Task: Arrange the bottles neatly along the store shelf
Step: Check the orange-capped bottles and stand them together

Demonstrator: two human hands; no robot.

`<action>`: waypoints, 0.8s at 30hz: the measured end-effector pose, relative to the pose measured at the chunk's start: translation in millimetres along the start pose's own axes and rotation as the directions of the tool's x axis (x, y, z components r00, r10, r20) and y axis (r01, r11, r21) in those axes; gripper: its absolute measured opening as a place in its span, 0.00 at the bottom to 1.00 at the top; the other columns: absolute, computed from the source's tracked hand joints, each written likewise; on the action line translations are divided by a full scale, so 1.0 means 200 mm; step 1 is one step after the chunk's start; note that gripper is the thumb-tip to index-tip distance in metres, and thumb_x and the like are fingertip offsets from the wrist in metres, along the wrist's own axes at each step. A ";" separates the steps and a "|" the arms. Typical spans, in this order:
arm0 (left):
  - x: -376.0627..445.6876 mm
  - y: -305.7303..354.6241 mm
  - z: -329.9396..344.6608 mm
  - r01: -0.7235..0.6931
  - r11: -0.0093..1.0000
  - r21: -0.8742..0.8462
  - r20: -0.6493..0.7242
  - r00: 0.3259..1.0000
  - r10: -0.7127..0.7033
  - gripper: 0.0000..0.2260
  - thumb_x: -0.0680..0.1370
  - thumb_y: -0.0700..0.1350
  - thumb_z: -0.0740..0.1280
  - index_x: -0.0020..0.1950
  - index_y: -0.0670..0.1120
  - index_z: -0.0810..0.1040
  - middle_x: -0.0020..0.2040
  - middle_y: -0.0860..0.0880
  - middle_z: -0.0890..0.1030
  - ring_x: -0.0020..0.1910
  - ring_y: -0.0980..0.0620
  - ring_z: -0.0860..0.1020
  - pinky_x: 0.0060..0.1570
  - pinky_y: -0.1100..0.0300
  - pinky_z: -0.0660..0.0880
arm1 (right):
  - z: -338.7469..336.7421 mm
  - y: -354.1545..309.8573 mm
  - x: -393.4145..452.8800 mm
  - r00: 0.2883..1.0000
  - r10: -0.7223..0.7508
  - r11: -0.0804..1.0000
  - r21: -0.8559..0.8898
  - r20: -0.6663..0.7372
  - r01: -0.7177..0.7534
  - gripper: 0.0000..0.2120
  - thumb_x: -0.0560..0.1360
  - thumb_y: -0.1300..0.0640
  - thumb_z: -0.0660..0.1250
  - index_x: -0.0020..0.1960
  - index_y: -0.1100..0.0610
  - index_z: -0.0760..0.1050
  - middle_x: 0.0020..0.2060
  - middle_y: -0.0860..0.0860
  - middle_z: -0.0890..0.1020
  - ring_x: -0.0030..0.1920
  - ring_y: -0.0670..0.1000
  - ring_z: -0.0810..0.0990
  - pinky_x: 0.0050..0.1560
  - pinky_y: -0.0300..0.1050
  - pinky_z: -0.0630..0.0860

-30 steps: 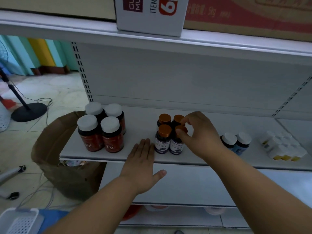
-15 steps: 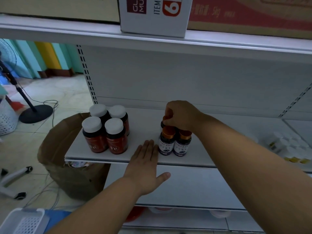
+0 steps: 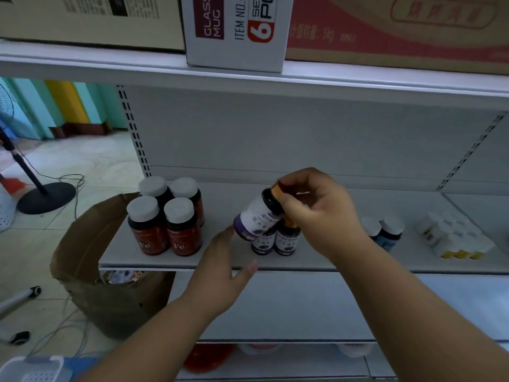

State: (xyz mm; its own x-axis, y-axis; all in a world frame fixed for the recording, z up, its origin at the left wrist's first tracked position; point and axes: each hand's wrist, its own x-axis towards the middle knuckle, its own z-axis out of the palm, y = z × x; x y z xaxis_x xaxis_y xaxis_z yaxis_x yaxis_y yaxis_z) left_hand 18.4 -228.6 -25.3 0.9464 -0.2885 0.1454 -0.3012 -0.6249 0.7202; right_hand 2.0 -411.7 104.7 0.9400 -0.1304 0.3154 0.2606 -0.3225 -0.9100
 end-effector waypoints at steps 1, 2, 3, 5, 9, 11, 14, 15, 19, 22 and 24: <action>-0.04 0.03 -0.03 0.003 0.992 -0.129 -0.030 1.000 -0.007 0.34 0.75 0.61 0.67 0.77 0.54 0.59 0.71 0.60 0.68 0.67 0.63 0.68 0.64 0.66 0.65 | -0.01 0.00 -0.02 1.000 0.010 1.000 0.020 0.005 -0.010 0.07 0.74 0.62 0.70 0.47 0.50 0.79 0.41 0.45 0.84 0.41 0.45 0.83 0.40 0.39 0.79; -0.08 0.06 -0.05 0.009 0.969 -0.246 -0.043 0.999 -0.020 0.34 0.73 0.61 0.68 0.75 0.57 0.60 0.67 0.66 0.70 0.63 0.66 0.71 0.61 0.68 0.67 | -0.03 0.00 -0.03 1.000 0.019 0.999 0.026 0.017 -0.020 0.08 0.74 0.62 0.70 0.47 0.50 0.79 0.41 0.46 0.85 0.42 0.47 0.84 0.41 0.40 0.79; -0.11 0.10 -0.06 0.007 0.941 -0.338 -0.052 0.998 -0.026 0.32 0.72 0.60 0.70 0.73 0.59 0.61 0.64 0.68 0.72 0.61 0.66 0.73 0.59 0.68 0.70 | -0.04 0.00 -0.04 0.999 0.024 0.999 0.026 0.035 -0.025 0.08 0.74 0.63 0.70 0.47 0.50 0.79 0.41 0.46 0.85 0.42 0.47 0.84 0.42 0.41 0.79; -0.15 0.17 -0.08 -0.020 0.890 -0.456 -0.088 0.996 -0.023 0.26 0.73 0.50 0.74 0.67 0.60 0.68 0.58 0.64 0.78 0.57 0.60 0.78 0.55 0.64 0.75 | -0.04 0.01 -0.06 0.997 0.028 0.997 0.068 0.068 -0.032 0.07 0.74 0.64 0.70 0.47 0.53 0.80 0.42 0.49 0.85 0.43 0.48 0.84 0.43 0.40 0.78; -0.19 0.26 -0.11 -0.052 0.814 -0.579 -0.149 0.988 -0.043 0.22 0.69 0.41 0.79 0.58 0.54 0.74 0.51 0.57 0.81 0.48 0.54 0.81 0.50 0.61 0.77 | -0.05 0.00 -0.09 0.991 0.059 0.978 0.193 0.121 -0.081 0.05 0.75 0.66 0.67 0.50 0.60 0.78 0.45 0.52 0.86 0.45 0.48 0.84 0.44 0.37 0.77; -0.22 0.27 -0.11 -0.046 0.794 -0.606 -0.162 0.985 -0.066 0.23 0.65 0.46 0.80 0.55 0.57 0.74 0.50 0.55 0.81 0.48 0.52 0.81 0.51 0.60 0.78 | -0.04 0.01 -0.09 0.976 0.113 0.961 0.231 0.187 -0.155 0.08 0.73 0.62 0.66 0.52 0.58 0.78 0.49 0.51 0.85 0.50 0.50 0.83 0.48 0.40 0.78; -0.25 0.27 -0.12 -0.014 0.755 -0.655 -0.153 0.982 -0.115 0.24 0.63 0.47 0.80 0.52 0.61 0.73 0.50 0.54 0.81 0.50 0.49 0.81 0.51 0.57 0.79 | -0.02 0.04 -0.10 0.954 0.176 0.898 0.357 0.241 -0.256 0.13 0.70 0.61 0.63 0.54 0.59 0.78 0.54 0.54 0.84 0.58 0.58 0.81 0.62 0.57 0.75; -0.26 0.27 -0.12 -0.002 0.749 -0.662 -0.142 0.982 -0.123 0.24 0.63 0.46 0.80 0.52 0.61 0.73 0.50 0.54 0.81 0.50 0.49 0.82 0.52 0.57 0.79 | -0.02 0.04 -0.10 0.954 0.179 0.890 0.374 0.243 -0.262 0.13 0.70 0.61 0.64 0.54 0.59 0.78 0.55 0.55 0.84 0.58 0.59 0.80 0.64 0.59 0.73; -0.28 0.33 -0.13 0.060 0.633 -0.772 -0.065 0.983 -0.172 0.23 0.67 0.44 0.80 0.57 0.49 0.73 0.50 0.52 0.84 0.50 0.48 0.83 0.47 0.61 0.79 | 0.00 0.03 -0.10 0.965 0.176 0.900 0.366 0.196 -0.238 0.10 0.70 0.57 0.69 0.51 0.56 0.80 0.50 0.56 0.85 0.54 0.59 0.82 0.58 0.56 0.76; -0.27 0.35 -0.13 0.121 0.477 -0.870 0.024 0.979 -0.204 0.23 0.70 0.53 0.77 0.59 0.43 0.76 0.48 0.45 0.85 0.44 0.44 0.83 0.44 0.57 0.79 | 0.02 0.01 -0.10 0.970 0.179 0.908 0.353 0.162 -0.226 0.10 0.70 0.53 0.70 0.50 0.53 0.80 0.49 0.55 0.85 0.52 0.57 0.83 0.55 0.53 0.77; -0.27 0.34 -0.12 0.164 0.349 -0.923 0.091 0.972 -0.217 0.23 0.72 0.55 0.70 0.59 0.40 0.78 0.46 0.38 0.83 0.40 0.43 0.82 0.43 0.52 0.79 | 0.03 0.01 -0.11 0.958 0.201 0.887 0.376 0.206 -0.267 0.12 0.71 0.53 0.68 0.54 0.54 0.79 0.51 0.57 0.84 0.55 0.59 0.82 0.59 0.58 0.76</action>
State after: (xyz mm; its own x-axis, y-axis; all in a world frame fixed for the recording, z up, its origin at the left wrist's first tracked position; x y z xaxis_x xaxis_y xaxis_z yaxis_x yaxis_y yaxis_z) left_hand -50.9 -239.1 32.4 0.9745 -0.2109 -0.0763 0.1579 0.4038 0.9011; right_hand -16.7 -403.8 94.0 0.9980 0.0030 0.0634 0.0627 0.1015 -0.9929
